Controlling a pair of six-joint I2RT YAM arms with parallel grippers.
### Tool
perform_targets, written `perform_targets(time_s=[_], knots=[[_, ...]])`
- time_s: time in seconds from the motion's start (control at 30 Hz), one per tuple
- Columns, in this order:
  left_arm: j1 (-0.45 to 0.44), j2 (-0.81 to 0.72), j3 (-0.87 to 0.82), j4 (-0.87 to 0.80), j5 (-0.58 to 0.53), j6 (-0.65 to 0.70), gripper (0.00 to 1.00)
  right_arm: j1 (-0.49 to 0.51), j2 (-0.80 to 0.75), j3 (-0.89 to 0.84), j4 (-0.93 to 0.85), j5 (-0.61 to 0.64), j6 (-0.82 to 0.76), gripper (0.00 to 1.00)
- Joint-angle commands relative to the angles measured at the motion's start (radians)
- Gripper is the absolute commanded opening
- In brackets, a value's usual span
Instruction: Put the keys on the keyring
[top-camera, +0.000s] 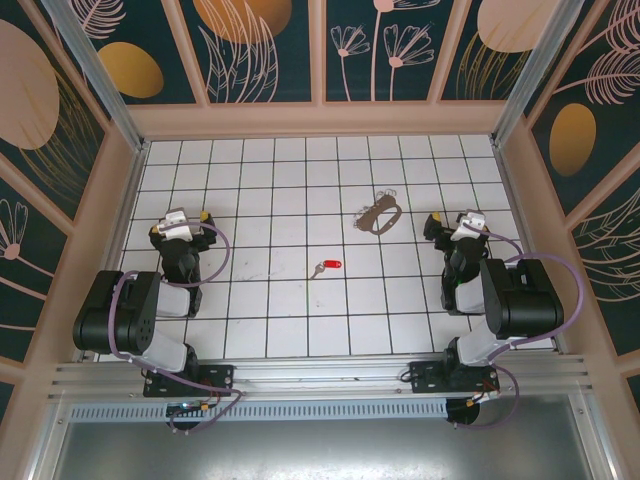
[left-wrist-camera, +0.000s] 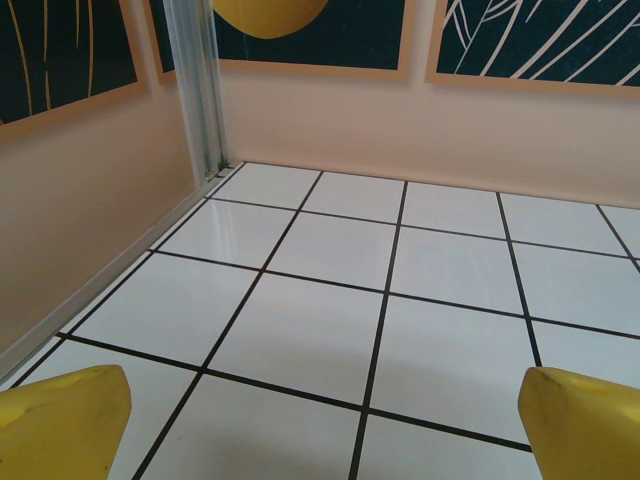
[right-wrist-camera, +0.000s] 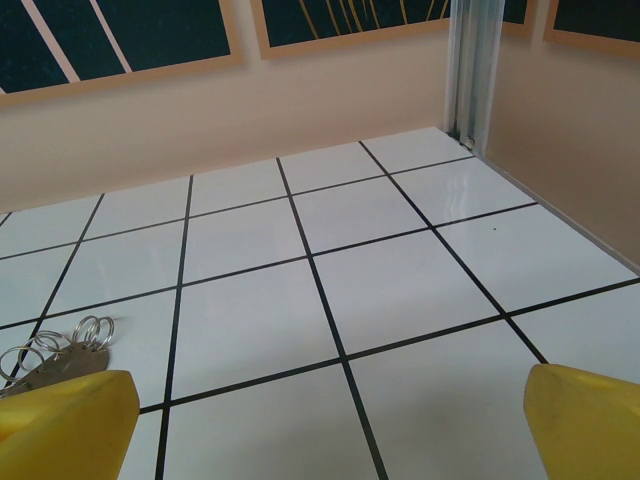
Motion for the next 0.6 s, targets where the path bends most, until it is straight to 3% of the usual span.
perform_targets(time_s=[0.0,0.5,0.57], knots=[[0.006,-0.003,-0.001,0.039,0.017,-0.013,0.99,-0.007,-0.005,-0.007,0.051,-0.001,0.013,0.99],[0.006,-0.005,-0.004,0.043,0.017,-0.013,0.99,-0.013,-0.007,-0.008,0.051,-0.007,0.016,0.99],[0.005,-0.044,0.034,-0.068,0.066,0.008,0.99,0.001,-0.015,-0.015,0.063,0.014,0.005,0.99]])
